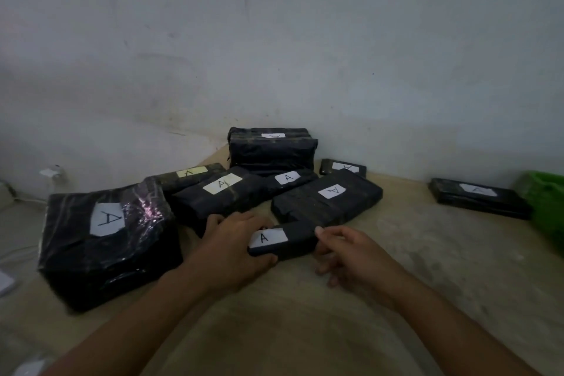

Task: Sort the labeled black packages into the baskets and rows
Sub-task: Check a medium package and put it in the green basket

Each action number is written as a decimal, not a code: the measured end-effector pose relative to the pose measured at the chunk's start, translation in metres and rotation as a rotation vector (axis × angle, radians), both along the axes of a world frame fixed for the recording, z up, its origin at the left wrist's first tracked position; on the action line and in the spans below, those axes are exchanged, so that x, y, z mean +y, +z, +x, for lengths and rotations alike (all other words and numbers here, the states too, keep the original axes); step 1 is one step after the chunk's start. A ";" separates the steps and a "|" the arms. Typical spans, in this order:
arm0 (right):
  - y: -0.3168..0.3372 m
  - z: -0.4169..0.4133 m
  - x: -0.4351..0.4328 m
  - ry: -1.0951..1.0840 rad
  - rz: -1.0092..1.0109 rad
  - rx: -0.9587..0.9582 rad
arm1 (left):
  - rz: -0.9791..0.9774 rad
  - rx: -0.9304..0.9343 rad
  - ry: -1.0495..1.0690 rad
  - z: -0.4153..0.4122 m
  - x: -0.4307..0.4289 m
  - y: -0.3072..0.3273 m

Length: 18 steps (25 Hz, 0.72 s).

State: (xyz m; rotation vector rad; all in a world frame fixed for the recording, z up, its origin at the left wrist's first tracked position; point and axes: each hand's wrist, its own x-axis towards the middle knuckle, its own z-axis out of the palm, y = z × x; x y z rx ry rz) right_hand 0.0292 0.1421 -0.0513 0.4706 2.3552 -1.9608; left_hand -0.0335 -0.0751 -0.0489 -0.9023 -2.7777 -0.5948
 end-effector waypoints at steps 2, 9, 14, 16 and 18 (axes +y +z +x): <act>-0.001 0.014 0.015 -0.012 -0.068 0.008 | 0.079 -0.003 -0.053 0.003 0.013 0.005; 0.000 0.064 0.081 -0.201 -0.210 0.147 | 0.202 0.026 -0.310 0.026 0.108 0.002; -0.012 0.094 0.143 -0.422 -0.266 0.287 | 0.584 -0.424 -0.249 0.048 0.175 -0.015; -0.017 0.100 0.157 -0.440 -0.244 0.315 | 0.635 -0.582 -0.273 0.047 0.193 -0.024; -0.022 0.102 0.166 -0.426 -0.219 0.311 | 0.671 -0.613 -0.295 0.042 0.204 -0.028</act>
